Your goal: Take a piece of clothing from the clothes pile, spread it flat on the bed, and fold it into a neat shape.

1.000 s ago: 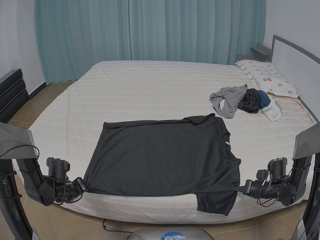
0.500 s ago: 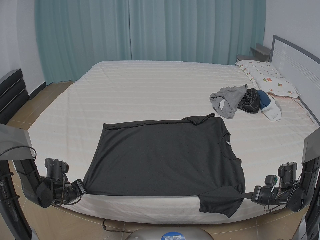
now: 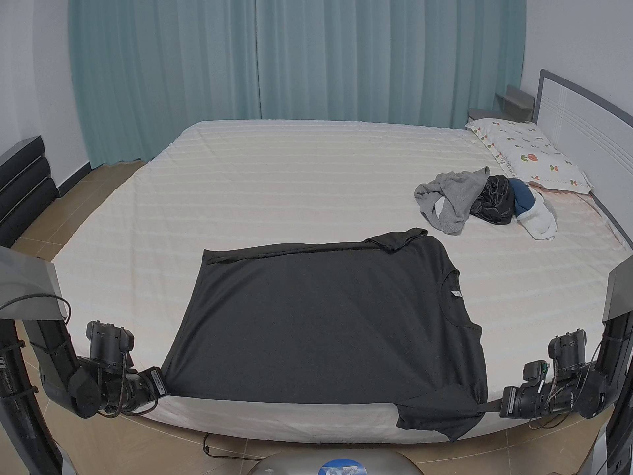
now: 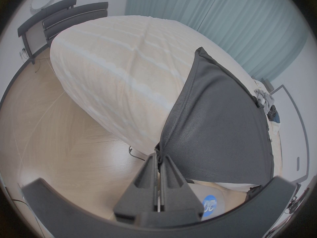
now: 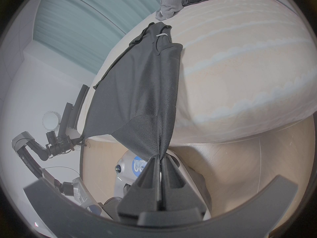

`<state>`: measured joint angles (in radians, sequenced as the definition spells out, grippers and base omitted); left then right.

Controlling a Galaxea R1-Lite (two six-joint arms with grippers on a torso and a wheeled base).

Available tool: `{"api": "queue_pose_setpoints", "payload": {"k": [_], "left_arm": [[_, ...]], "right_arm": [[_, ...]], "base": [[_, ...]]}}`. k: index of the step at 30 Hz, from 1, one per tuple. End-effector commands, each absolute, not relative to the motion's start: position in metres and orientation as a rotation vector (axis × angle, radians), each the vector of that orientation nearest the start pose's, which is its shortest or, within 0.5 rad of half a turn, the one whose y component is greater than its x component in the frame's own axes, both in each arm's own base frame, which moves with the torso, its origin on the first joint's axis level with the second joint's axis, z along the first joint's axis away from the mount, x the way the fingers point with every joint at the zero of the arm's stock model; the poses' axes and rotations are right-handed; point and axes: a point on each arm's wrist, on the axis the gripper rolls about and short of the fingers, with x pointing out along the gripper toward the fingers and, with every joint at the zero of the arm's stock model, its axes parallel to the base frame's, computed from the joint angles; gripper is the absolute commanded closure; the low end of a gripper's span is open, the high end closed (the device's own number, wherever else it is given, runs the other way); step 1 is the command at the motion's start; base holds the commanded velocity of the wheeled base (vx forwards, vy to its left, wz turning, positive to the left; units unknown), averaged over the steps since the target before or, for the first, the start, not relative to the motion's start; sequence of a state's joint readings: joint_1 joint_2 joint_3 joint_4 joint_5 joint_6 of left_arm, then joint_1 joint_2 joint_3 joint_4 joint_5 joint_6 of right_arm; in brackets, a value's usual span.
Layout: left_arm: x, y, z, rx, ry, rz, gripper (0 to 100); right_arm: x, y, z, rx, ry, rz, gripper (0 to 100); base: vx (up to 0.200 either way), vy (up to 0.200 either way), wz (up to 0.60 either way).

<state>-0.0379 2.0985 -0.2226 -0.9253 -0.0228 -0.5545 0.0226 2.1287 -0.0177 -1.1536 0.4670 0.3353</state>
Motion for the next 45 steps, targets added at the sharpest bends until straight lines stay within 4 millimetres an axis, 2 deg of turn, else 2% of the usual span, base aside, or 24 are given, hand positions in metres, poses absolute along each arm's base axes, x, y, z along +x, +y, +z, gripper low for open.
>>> {"api": "queue_pose_setpoints", "payload": {"k": [1, 8, 9, 22, 30, 33, 38, 45], "left_arm": [[0.223, -0.01, -0.015, -0.469, 0.959, 0.224, 100], [0.213, -0.013, -0.018, -0.393, 0.995, 0.212, 100], [0.207, -0.013, -0.018, -0.367, 1.014, 0.202, 100], [0.185, -0.015, -0.016, -0.257, 1.069, 0.147, 100], [0.184, -0.014, -0.013, -0.219, 1.051, 0.163, 100], [0.188, -0.015, -0.007, -0.225, 1.01, 0.157, 100], [0.212, -0.015, 0.004, -0.234, 0.89, 0.182, 100], [0.243, -0.017, 0.027, -0.281, 0.72, 0.211, 100]], "right_arm": [[0.185, 0.013, -0.012, 0.516, 1.018, 0.281, 100], [0.181, 0.011, -0.004, 0.497, 1.013, 0.285, 100], [0.175, 0.01, -0.001, 0.478, 1.031, 0.289, 100], [0.163, 0.01, 0.006, 0.424, 1.075, 0.308, 100], [0.157, 0.01, 0.013, 0.399, 1.068, 0.323, 100], [0.158, 0.01, 0.017, 0.391, 1.031, 0.332, 100], [0.183, 0.01, 0.029, 0.389, 0.884, 0.34, 100], [0.21, 0.01, 0.041, 0.424, 0.784, 0.317, 100]], "base": [[0.0, 0.0, 0.0], [0.0, 0.0, 0.0], [0.0, 0.0, 0.0], [0.0, 0.0, 0.0], [0.0, 0.0, 0.0], [0.0, 0.0, 0.0], [0.0, 0.0, 0.0], [0.0, 0.0, 0.0]]}}
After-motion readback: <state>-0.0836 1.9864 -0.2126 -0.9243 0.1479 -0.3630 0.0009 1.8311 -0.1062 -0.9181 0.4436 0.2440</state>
